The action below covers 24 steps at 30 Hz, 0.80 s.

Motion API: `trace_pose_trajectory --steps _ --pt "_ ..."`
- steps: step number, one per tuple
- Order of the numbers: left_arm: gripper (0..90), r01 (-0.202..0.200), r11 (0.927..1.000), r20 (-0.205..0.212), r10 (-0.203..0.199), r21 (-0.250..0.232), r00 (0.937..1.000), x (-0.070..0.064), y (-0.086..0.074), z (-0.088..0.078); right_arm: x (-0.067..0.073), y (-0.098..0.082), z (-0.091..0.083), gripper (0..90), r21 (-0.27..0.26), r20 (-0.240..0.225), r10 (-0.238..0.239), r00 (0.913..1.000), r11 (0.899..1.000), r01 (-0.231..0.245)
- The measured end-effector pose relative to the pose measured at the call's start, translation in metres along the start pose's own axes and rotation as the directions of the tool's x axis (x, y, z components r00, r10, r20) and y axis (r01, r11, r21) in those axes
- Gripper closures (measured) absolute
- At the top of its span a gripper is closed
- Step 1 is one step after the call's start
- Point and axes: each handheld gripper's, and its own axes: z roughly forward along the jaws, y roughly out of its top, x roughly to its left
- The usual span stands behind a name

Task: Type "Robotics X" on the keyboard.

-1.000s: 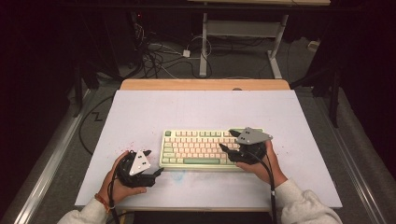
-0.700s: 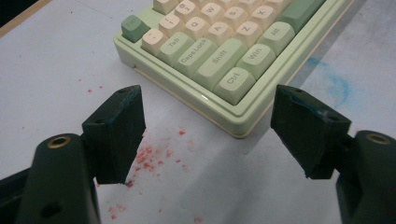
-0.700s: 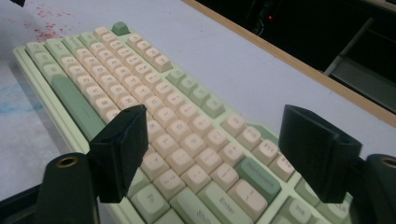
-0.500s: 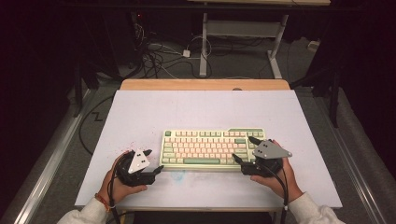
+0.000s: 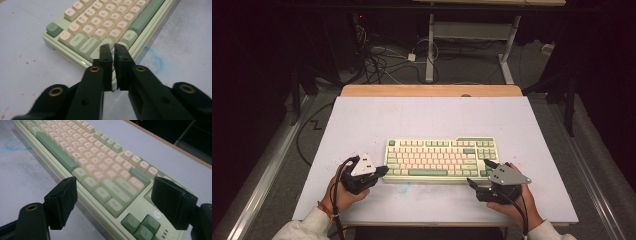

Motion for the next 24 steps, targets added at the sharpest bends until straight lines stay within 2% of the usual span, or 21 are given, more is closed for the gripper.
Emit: trace_pose_trajectory --steps 5,12,24 --pt "88.0 -0.019 0.9995 0.026 0.018 0.024 0.9995 -0.004 0.015 0.009 0.003 -0.004 -0.004 21.4 0.011 0.008 -0.006 1.0000 1.000 0.006" --pt "88.0 -0.035 0.9990 0.053 0.033 0.029 0.9980 -0.004 0.032 0.021 0.004 -0.005 -0.002 21.6 0.019 0.008 -0.015 0.9999 1.000 0.015" --pt "87.9 -0.119 0.9909 0.103 0.113 0.063 0.9883 -0.018 0.070 0.060 0.006 -0.006 0.001 22.0 0.030 -0.002 -0.039 0.9993 0.999 0.039"
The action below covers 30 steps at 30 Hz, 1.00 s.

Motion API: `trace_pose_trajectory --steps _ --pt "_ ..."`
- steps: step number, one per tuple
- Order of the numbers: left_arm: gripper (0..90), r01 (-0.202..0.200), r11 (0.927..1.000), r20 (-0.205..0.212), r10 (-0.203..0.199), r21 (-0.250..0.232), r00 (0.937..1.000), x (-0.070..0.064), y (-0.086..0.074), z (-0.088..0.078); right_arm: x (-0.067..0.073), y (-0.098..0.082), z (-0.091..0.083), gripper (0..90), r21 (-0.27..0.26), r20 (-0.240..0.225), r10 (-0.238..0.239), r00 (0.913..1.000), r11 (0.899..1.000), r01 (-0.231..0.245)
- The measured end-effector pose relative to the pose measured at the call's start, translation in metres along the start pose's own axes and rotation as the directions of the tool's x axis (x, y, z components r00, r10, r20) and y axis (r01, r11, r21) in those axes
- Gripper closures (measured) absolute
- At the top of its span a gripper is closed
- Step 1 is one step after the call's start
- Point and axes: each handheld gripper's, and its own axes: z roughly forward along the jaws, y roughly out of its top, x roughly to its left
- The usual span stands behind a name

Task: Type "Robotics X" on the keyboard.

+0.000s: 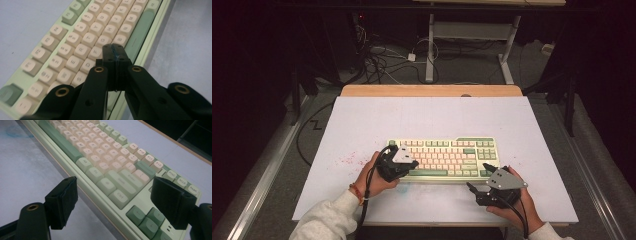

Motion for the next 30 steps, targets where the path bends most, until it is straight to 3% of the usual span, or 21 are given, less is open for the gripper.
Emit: trace_pose_trajectory --steps 9,19,25,30 --pt "87.9 -0.025 0.9997 0.019 0.025 0.005 0.9995 -0.003 0.019 0.021 -0.001 -0.001 0.001 22.1 0.007 -0.001 -0.004 1.0000 1.000 0.004" --pt "87.9 -0.038 0.9988 0.028 0.037 0.032 0.9989 -0.004 0.025 0.033 0.000 -0.001 0.003 22.3 0.021 -0.004 -0.014 0.9999 1.000 0.014" --pt "87.9 -0.043 0.9975 0.024 0.042 0.055 0.9988 -0.004 0.024 0.036 0.000 -0.002 0.004 22.5 0.030 -0.008 -0.017 0.9998 0.999 0.017" --pt "87.7 -0.046 0.9988 0.009 0.045 0.019 0.9989 -0.003 0.025 0.028 -0.003 -0.001 0.000 22.8 0.003 0.016 0.001 0.9999 1.000 -0.001"
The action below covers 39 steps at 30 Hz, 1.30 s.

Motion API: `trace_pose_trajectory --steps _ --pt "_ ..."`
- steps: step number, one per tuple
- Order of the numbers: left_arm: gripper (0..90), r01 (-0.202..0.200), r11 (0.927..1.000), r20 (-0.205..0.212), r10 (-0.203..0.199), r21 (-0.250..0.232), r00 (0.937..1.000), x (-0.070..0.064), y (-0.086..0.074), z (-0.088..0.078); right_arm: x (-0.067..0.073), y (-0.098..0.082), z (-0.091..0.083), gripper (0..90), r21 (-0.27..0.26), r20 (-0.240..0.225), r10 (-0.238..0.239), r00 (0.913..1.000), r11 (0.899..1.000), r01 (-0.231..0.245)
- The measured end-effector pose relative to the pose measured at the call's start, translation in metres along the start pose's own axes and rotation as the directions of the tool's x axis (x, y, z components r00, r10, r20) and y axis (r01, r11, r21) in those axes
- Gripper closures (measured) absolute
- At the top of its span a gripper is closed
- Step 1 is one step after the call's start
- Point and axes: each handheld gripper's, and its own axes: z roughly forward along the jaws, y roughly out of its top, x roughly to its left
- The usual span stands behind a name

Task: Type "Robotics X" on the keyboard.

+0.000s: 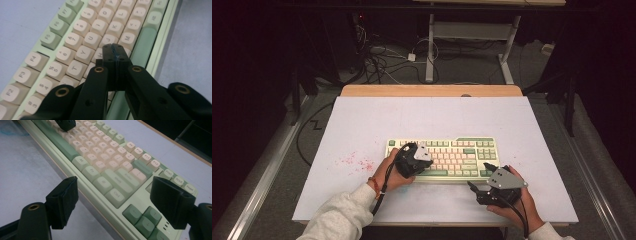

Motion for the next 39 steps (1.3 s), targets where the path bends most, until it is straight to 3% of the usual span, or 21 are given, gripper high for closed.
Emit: trace_pose_trajectory --steps 7,15,17,20,24,26,31,34,36,39 --pt "84.1 -0.006 0.9987 -0.028 0.004 -0.050 0.9996 0.001 -0.002 -0.013 -0.001 -0.001 0.000 23.0 0.005 0.005 0.001 1.0000 1.000 -0.001" --pt "70.1 -0.003 0.9936 -0.076 -0.006 -0.113 0.9971 0.006 -0.013 -0.032 -0.001 -0.001 0.000 23.1 0.009 0.008 0.001 1.0000 1.000 -0.001" --pt "63.8 -0.011 0.9925 -0.111 -0.003 -0.122 0.9939 0.006 -0.016 -0.035 -0.001 -0.001 0.001 23.1 0.013 0.008 0.000 1.0000 1.000 0.000" --pt "57.6 -0.027 0.9907 -0.122 0.011 -0.133 0.9925 0.006 -0.023 -0.041 -0.001 -0.001 0.001 23.1 0.014 0.008 -0.001 1.0000 1.000 0.001" --pt "47.3 -0.049 0.9876 -0.165 0.025 -0.149 0.9860 0.003 -0.030 -0.048 -0.002 -0.001 0.001 23.2 0.018 0.008 -0.002 1.0000 1.000 0.002" --pt "42.7 -0.046 0.9858 -0.168 0.019 -0.162 0.9856 0.003 -0.034 -0.052 -0.003 -0.001 0.001 23.3 0.015 0.008 -0.002 1.0000 1.000 0.002" --pt "34.3 -0.043 0.9869 -0.216 0.009 -0.156 0.9764 0.001 -0.044 -0.056 -0.003 -0.001 0.000 23.5 0.012 0.008 0.008 0.9999 1.000 -0.008" --pt "30.9 -0.051 0.9856 -0.224 0.014 -0.161 0.9745 -0.002 -0.052 -0.059 -0.004 0.000 0.000 23.7 0.008 0.006 0.008 0.9999 1.000 -0.008" --pt "24.2 -0.052 0.9854 -0.239 0.012 -0.162 0.9708 -0.003 -0.057 -0.061 -0.004 -0.001 0.000 23.7 0.011 0.006 0.012 0.9999 1.000 -0.012" --pt "21.2 -0.030 0.9825 -0.238 -0.015 -0.184 0.9711 -0.002 -0.065 -0.065 -0.004 0.000 0.002 23.7 0.015 -0.001 0.014 0.9999 1.000 -0.014"
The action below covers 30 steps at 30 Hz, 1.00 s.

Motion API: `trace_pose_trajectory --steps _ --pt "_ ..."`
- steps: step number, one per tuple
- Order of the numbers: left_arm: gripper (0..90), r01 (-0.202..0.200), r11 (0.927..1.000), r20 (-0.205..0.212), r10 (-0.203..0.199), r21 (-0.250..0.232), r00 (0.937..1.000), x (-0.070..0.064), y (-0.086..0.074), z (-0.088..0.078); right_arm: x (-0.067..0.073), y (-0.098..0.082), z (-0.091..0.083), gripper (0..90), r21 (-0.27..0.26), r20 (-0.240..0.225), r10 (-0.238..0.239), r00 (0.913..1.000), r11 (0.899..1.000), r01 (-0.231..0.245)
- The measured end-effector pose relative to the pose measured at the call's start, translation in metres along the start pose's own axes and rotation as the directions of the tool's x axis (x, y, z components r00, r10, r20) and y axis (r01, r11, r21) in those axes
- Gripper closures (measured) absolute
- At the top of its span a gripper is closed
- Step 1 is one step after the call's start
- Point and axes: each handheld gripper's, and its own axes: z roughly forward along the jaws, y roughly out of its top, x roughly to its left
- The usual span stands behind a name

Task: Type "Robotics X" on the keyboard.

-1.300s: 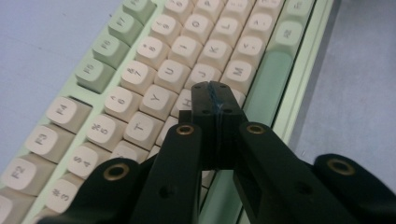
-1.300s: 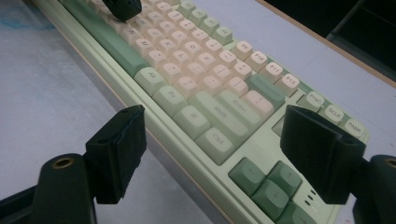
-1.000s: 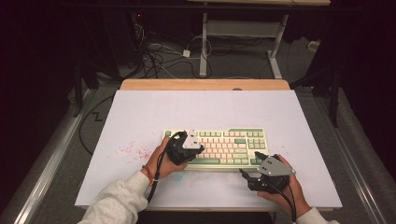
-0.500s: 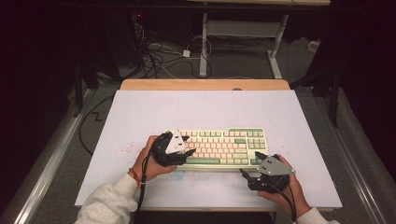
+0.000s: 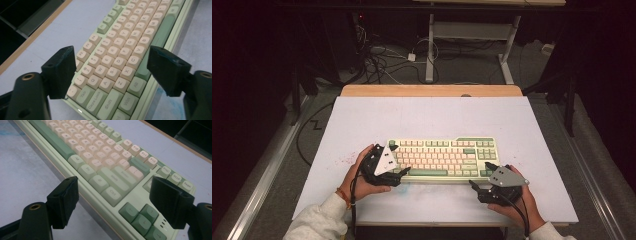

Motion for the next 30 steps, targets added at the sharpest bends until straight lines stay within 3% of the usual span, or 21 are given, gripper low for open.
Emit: trace_pose_trajectory --steps 10,19,24,30 --pt "19.4 0.041 0.9987 -0.040 -0.040 0.029 0.9984 0.002 -0.027 -0.016 -0.004 0.005 0.008 30.3 0.005 -0.018 0.021 0.9996 1.000 -0.021" --pt "19.4 0.072 0.9933 -0.042 -0.068 0.091 0.9968 -0.001 -0.051 -0.025 -0.009 0.013 0.012 55.3 0.003 -0.063 0.025 0.9977 1.000 -0.024" --pt "19.1 0.081 0.9913 -0.039 -0.078 0.103 0.9962 -0.003 -0.056 -0.027 -0.011 0.021 0.017 73.4 0.014 -0.105 0.020 0.9943 1.000 -0.018" --pt "19.1 0.064 0.9891 -0.036 -0.060 0.132 0.9976 -0.008 -0.059 -0.025 -0.010 0.033 0.027 88.2 0.029 -0.148 -0.010 0.9890 0.999 0.015"
